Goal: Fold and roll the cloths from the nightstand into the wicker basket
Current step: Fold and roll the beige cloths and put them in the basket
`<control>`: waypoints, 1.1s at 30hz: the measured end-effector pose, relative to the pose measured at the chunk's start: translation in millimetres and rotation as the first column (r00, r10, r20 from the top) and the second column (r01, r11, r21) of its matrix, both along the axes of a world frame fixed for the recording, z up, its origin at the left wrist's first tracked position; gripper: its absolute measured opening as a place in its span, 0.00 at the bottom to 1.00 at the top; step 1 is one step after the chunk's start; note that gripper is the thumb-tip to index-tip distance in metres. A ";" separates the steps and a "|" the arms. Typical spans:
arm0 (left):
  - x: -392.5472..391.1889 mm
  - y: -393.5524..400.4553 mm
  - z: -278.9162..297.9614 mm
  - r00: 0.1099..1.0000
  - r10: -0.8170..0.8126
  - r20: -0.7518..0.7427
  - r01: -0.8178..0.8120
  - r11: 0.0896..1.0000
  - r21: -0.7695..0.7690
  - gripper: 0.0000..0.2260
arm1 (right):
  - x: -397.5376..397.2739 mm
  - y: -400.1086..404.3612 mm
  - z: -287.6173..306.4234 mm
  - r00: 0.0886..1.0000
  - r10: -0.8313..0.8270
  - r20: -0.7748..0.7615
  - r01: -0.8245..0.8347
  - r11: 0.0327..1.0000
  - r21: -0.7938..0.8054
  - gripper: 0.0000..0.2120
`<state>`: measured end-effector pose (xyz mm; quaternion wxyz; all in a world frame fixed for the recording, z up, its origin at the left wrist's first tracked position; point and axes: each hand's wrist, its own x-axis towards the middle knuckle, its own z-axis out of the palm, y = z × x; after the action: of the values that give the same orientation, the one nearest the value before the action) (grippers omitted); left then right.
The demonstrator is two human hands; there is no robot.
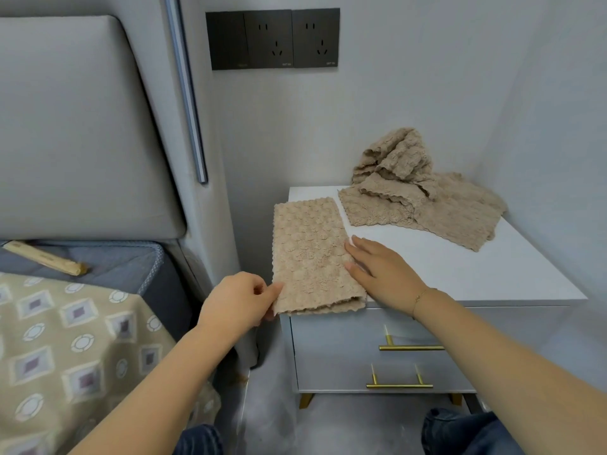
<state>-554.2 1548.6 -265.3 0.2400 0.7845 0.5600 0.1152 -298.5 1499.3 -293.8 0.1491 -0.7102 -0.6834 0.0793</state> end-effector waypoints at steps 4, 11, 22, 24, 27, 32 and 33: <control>-5.8 -10.8 0.7 0.993 -0.117 0.033 0.087 0.872 0.482 0.08 | -1.1 -19.9 8.6 0.987 0.132 -0.093 -0.110 0.971 0.213 0.24; -4.1 -4.8 -30.9 0.773 -0.564 -0.290 0.606 0.520 0.602 0.18 | -17.3 -46.5 6.6 0.949 0.316 0.004 -0.316 0.946 0.076 0.36; -13.4 13.3 -52.4 0.753 -0.631 -0.189 0.567 0.475 0.673 0.17 | 1.8 -38.7 -29.9 0.891 0.372 0.258 -0.430 0.876 0.221 0.26; -14.0 14.1 -54.8 0.747 -0.614 -0.257 0.601 0.457 0.655 0.19 | 2.2 -37.9 -32.2 0.891 0.374 0.259 -0.435 0.866 0.246 0.24; -7.6 9.7 -58.8 0.784 -0.579 -0.223 0.568 0.526 0.633 0.27 | 2.4 -39.0 -31.1 0.908 0.373 0.190 -0.413 0.870 0.268 0.24; -1.5 8.8 -61.4 0.829 -0.552 -0.092 0.455 0.569 0.685 0.23 | 0.2 -42.0 -25.3 0.938 0.346 0.023 -0.334 0.885 0.324 0.21; -2.1 9.1 -60.4 0.834 -0.551 -0.036 0.425 0.601 0.677 0.21 | 0.4 -41.5 -25.5 0.941 0.337 -0.014 -0.315 0.892 0.325 0.21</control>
<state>-556.4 1557.7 -325.7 0.0181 0.9264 0.2215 0.3040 -298.2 1457.8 -319.3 0.2699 -0.5488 -0.7910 0.0168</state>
